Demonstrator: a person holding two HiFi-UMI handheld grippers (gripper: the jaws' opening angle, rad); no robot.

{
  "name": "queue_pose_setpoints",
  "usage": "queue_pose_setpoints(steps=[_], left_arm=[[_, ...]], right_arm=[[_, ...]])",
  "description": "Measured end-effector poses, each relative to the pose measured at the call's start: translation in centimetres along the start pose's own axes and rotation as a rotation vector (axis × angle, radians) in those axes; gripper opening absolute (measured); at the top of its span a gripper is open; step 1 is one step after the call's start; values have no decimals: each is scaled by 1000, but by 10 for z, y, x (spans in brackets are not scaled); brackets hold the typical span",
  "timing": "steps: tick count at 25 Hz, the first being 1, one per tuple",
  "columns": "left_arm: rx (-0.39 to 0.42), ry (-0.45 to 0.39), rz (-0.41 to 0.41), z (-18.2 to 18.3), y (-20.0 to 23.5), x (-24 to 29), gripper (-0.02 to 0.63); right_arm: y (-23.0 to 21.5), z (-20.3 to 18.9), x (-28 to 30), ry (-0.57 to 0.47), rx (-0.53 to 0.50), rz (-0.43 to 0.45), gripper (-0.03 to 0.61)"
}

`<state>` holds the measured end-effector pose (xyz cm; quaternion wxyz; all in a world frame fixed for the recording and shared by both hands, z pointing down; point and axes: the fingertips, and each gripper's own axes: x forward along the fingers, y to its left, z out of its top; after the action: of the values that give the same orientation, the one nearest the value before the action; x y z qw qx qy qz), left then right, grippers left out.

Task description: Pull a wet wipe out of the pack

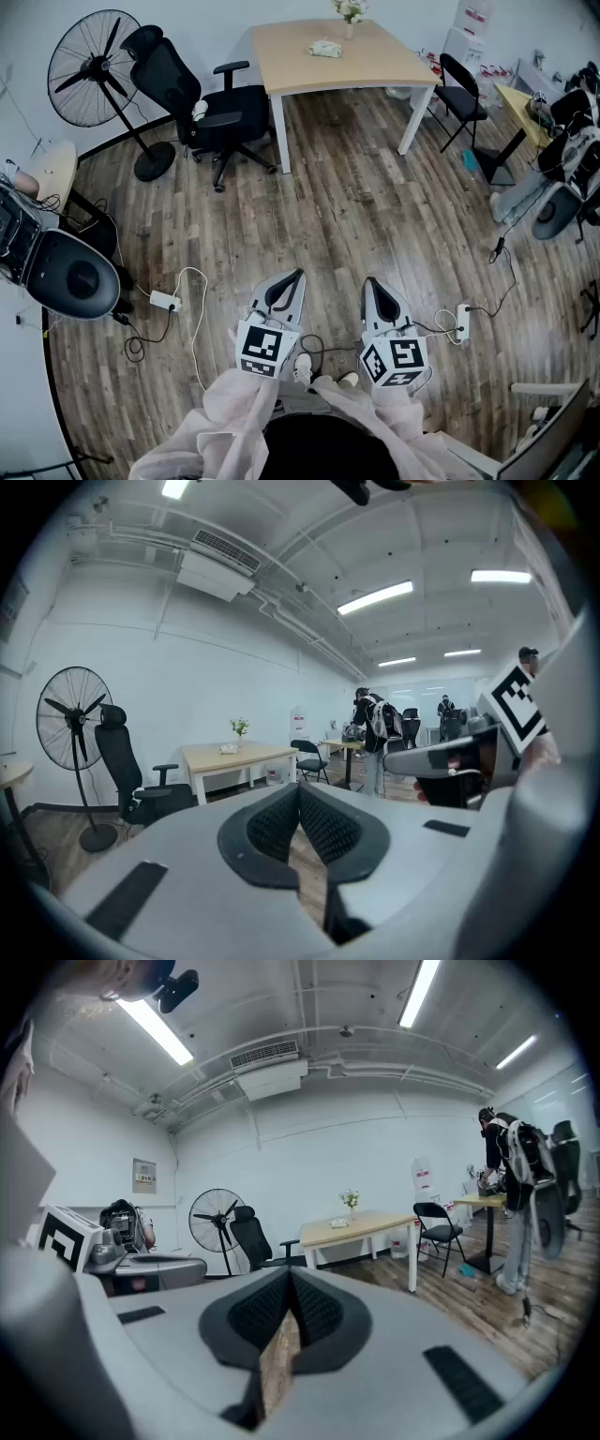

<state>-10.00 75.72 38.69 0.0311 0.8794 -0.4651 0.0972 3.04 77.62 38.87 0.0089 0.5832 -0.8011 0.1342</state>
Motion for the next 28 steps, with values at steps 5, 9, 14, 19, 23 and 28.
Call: queue_pose_setpoints(steps=[5, 9, 14, 19, 23, 28], left_arm=[[-33, -54, -15, 12, -8, -7, 12], [-45, -75, -27, 16, -6, -13, 12], [-37, -67, -59, 8, -7, -21, 12], [-50, -54, -62, 0, -6, -23, 12], [-49, -47, -59, -3, -2, -16, 12], [-55, -34, -36, -4, 18, 5, 12]], right_arm=[[3, 11, -10, -31, -34, -37, 6], [11, 16, -17, -51, -48, -35, 9], [17, 3, -22, -11, -115, -70, 9], [22, -1, -22, -11, -83, -63, 9], [15, 0, -11, -14, -74, -68, 10], [12, 1, 20, -4, -68, -43, 11]])
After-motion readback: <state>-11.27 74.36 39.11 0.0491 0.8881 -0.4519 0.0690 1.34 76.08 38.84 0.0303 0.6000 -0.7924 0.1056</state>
